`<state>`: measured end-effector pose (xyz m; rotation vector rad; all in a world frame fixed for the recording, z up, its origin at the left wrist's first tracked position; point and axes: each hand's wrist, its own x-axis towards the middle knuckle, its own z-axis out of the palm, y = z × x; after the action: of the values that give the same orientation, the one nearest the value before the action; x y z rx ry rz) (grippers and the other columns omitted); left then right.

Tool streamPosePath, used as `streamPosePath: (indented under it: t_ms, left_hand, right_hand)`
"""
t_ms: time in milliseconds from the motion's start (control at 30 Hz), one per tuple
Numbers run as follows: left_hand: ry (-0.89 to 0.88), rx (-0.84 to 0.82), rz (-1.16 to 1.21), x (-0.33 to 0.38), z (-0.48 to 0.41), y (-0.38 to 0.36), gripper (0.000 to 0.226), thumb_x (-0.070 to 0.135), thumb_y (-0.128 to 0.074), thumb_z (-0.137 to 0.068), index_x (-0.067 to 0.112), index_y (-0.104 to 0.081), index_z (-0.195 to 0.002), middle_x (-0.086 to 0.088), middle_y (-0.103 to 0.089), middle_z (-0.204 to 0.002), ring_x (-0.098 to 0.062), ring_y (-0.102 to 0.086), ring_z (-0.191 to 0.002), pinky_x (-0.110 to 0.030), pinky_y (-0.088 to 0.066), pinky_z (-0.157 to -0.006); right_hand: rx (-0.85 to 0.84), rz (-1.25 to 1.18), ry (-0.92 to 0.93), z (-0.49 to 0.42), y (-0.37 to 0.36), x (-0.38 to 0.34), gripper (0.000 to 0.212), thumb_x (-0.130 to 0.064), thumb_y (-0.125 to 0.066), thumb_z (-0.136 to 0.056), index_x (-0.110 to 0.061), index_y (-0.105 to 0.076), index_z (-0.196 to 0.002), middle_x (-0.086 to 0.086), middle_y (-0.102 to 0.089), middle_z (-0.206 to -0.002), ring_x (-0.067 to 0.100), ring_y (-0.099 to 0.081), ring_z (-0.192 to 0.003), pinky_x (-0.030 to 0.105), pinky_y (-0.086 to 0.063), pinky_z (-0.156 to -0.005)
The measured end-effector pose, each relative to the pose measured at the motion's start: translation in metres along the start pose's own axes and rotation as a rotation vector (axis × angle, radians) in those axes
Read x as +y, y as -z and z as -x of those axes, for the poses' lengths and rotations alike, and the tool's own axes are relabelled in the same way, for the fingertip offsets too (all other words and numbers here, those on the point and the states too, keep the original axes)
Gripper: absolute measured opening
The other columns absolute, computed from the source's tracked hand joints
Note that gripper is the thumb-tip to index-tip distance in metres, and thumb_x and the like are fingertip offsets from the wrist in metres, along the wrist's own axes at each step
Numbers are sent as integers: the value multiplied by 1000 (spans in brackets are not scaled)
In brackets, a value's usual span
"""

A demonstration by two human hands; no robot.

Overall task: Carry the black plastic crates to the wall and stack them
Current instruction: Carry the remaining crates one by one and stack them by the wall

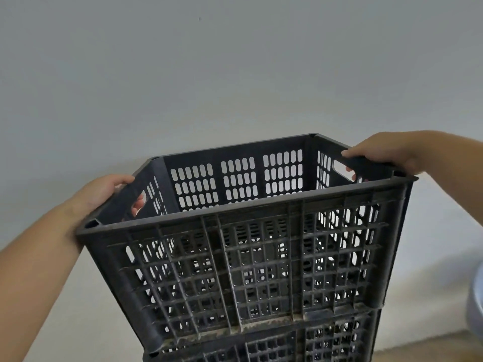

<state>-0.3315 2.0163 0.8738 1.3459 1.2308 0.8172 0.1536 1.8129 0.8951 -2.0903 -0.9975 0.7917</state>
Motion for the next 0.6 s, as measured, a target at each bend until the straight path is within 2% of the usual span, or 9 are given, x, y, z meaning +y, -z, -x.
streamPosePath:
  t_ms: [67, 133, 233, 367, 433, 500, 533, 600]
  left_hand:
    - [-56, -15, 66, -8, 9, 0, 37, 36, -57, -93, 1, -67, -89, -17, -67, -79, -26, -64, -59, -38, -49, -68]
    - [-112, 12, 157, -17, 17, -2, 39, 40, -56, -93, 3, -68, -92, -17, -70, -80, -26, -66, -58, -40, -50, -70]
    - [-116, 35, 307, -29, 36, -5, 42, 46, -57, -93, 7, -71, -102, -16, -72, -85, -27, -67, -72, -42, -51, -80]
    - [-81, 75, 475, -48, 63, -11, 47, 52, -67, -84, 13, -74, -111, -14, -74, -99, -28, -72, -89, -42, -55, -86]
    - [-123, 59, 520, -60, 73, -15, 43, 54, -63, -87, 20, -76, -109, -12, -74, -110, -28, -73, -96, -44, -52, -92]
    - [-173, 52, 539, -69, 82, -21, 46, 58, -51, -94, 25, -82, -100, -7, -76, -115, -26, -75, -100, -47, -48, -97]
    - [-201, 43, 540, -73, 87, -25, 50, 60, -45, -95, 27, -83, -101, -7, -76, -119, -26, -74, -105, -49, -47, -97]
    - [-260, 12, 527, -83, 95, -33, 56, 63, -40, -95, 29, -79, -118, -8, -70, -132, -28, -68, -119, -52, -45, -100]
  right_hand:
    - [-2, -40, 21, 7, 1, 5, 41, -42, -61, -97, -3, -69, -106, 14, -76, -85, 25, -70, -62, 37, -60, -59]
    - [-12, -132, 61, 15, 0, 10, 39, -41, -59, -99, -3, -68, -106, 11, -73, -78, 22, -69, -58, 32, -58, -51]
    - [-66, -311, 103, 25, -1, 20, 41, -46, -53, -100, -8, -66, -108, 8, -69, -80, 20, -67, -61, 30, -60, -56]
    - [-112, -502, 74, 34, -6, 35, 53, -55, -47, -100, -10, -66, -121, 6, -69, -95, 18, -68, -66, 29, -60, -57]
    - [-119, -619, 77, 38, -11, 43, 55, -56, -47, -99, -12, -64, -127, 8, -68, -106, 19, -68, -77, 29, -58, -66]
    - [-118, -747, 98, 39, -18, 55, 58, -57, -46, -99, -12, -62, -132, 9, -67, -113, 24, -66, -91, 35, -55, -78]
    - [-111, -815, 113, 39, -22, 61, 61, -59, -44, -99, -13, -60, -135, 10, -68, -116, 25, -66, -96, 38, -53, -82]
    - [-95, -941, 149, 42, -34, 72, 66, -63, -37, -98, -16, -60, -137, 10, -70, -122, 27, -68, -105, 41, -53, -86]
